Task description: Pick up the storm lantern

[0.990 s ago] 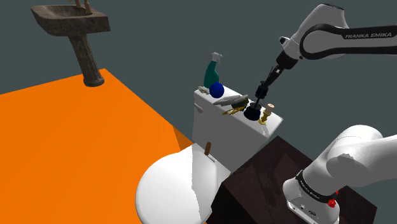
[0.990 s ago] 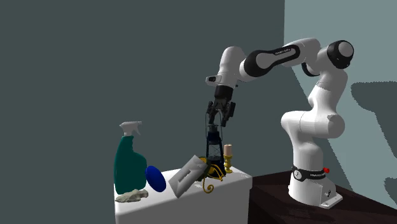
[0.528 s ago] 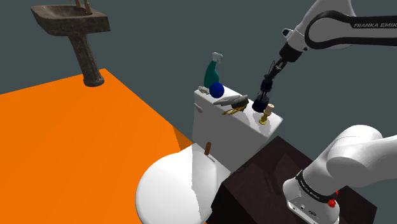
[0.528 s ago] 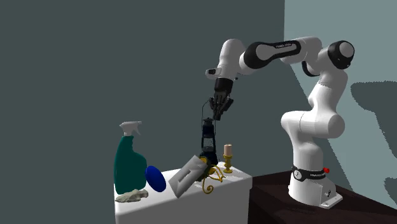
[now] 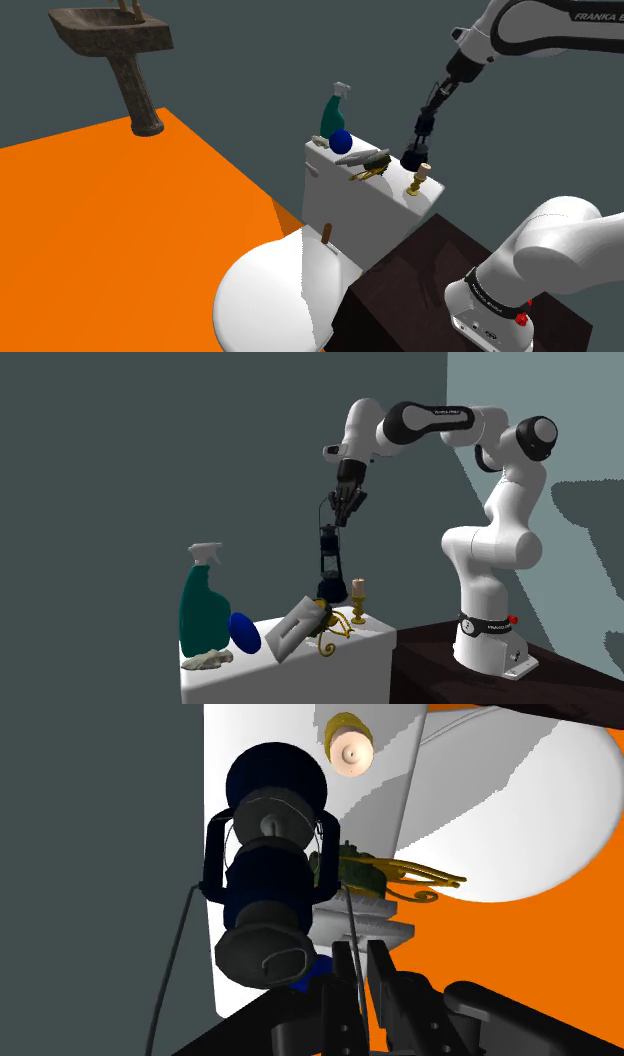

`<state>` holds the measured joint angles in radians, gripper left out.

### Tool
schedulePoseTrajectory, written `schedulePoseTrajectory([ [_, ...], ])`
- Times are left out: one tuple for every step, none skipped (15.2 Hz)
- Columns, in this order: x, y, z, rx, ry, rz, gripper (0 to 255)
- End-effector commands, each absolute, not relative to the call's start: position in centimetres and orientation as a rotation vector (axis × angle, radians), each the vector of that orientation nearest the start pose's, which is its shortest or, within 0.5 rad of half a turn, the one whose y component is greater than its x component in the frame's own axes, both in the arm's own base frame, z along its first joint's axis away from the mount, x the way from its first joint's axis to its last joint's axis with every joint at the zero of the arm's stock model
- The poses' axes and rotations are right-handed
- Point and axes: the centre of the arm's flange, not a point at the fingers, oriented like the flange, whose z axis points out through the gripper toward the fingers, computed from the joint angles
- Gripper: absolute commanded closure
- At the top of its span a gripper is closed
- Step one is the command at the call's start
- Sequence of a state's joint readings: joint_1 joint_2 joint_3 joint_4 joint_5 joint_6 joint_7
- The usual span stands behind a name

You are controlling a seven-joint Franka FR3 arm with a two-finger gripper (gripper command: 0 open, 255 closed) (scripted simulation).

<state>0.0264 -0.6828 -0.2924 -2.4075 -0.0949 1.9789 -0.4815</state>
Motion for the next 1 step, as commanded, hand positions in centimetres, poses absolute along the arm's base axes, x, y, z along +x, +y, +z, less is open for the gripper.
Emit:
schedulePoseTrajectory([
  [35.61, -12.11, 56.26, -3.079, -0.441, -0.394, 255],
])
